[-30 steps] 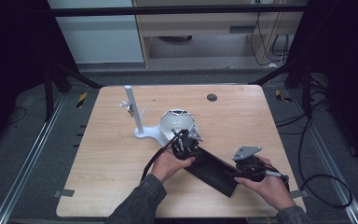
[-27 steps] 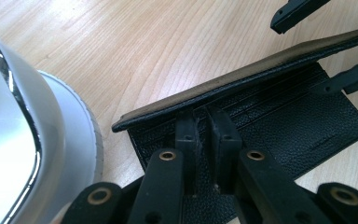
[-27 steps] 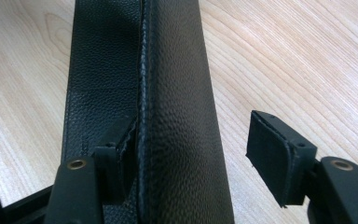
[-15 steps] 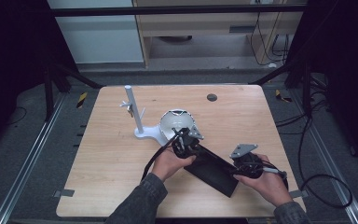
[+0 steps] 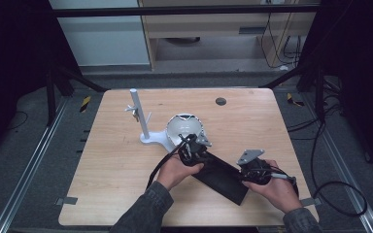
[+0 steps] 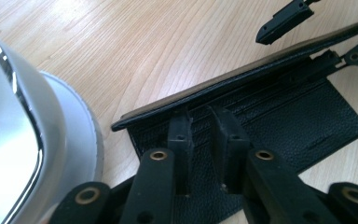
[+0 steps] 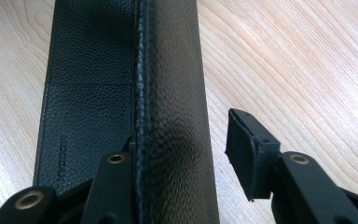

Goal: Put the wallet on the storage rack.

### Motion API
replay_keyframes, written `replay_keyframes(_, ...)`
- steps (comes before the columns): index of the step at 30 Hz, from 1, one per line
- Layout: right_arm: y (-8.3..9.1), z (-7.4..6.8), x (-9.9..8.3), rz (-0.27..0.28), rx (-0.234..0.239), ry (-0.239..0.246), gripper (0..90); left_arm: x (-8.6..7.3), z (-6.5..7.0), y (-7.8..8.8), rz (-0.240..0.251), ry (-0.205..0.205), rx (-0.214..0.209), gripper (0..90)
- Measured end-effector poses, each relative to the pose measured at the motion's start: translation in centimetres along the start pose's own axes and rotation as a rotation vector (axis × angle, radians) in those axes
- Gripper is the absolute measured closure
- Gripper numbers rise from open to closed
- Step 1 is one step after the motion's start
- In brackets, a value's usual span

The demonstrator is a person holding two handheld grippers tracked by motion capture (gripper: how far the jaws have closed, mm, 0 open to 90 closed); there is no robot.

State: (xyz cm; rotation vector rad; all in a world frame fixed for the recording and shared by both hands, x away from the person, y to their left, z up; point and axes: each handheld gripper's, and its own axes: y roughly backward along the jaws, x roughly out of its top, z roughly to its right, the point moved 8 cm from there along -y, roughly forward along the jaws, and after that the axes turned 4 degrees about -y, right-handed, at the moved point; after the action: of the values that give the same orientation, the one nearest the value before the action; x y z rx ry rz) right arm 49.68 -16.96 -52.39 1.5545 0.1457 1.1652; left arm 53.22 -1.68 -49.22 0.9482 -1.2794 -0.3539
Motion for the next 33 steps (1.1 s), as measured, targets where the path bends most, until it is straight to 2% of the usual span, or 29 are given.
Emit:
replay_keyframes(6, -0.1, 0.0, 0.0, -0.008, -0.014, 0.014, 60.6, -1.3, 0.2, 0.9, -0.025, -0.027, 0.045, 68.3)
replay_keyframes(14, -0.2, 0.3, 0.1, -0.021, -0.031, 0.038, 70.3, -3.4, 0.5, 2.2, -0.021, -0.006, 0.061, 57.7)
replay_keyframes(16, -0.2, 0.2, 0.2, -0.025, -0.033, 0.044, 75.8, -3.8, 0.6, 2.5, -0.015, -0.009, 0.066, 55.4)
replay_keyframes(18, -0.2, 0.2, 0.3, -0.023, -0.033, 0.060, 82.5, -4.1, 0.6, 2.8, -0.012, -0.008, 0.075, 52.5)
replay_keyframes(21, 0.0, 0.1, 0.4, -0.023, -0.044, 0.089, 84.6, -4.4, 0.6, 3.3, 0.003, -0.008, 0.089, 47.5)
replay_keyframes(22, 0.0, 0.0, 0.4, -0.023, -0.046, 0.101, 84.7, -4.4, 0.6, 3.4, 0.006, -0.007, 0.092, 45.0)
replay_keyframes(24, 0.3, 0.0, 0.4, -0.017, -0.049, 0.116, 84.9, -4.4, 0.5, 3.7, 0.024, -0.005, 0.094, 34.7)
replay_keyframes(26, 0.6, 0.0, 0.4, -0.002, -0.053, 0.122, 85.0, -4.2, 0.5, 3.9, 0.045, 0.008, 0.079, 24.7)
replay_keyframes(29, 1.6, 0.4, 0.6, 0.042, -0.061, 0.114, 85.0, -4.1, 0.6, 4.5, 0.073, -0.011, 0.073, 15.6)
replay_keyframes(32, 3.1, 0.9, 0.8, 0.089, -0.074, 0.114, 85.1, -3.8, 0.5, 5.1, 0.114, -0.023, 0.082, 14.4)
replay_keyframes(33, 3.8, 1.1, 0.9, 0.107, -0.083, 0.112, 85.1, -3.8, 0.4, 5.1, 0.115, -0.025, 0.084, 14.0)
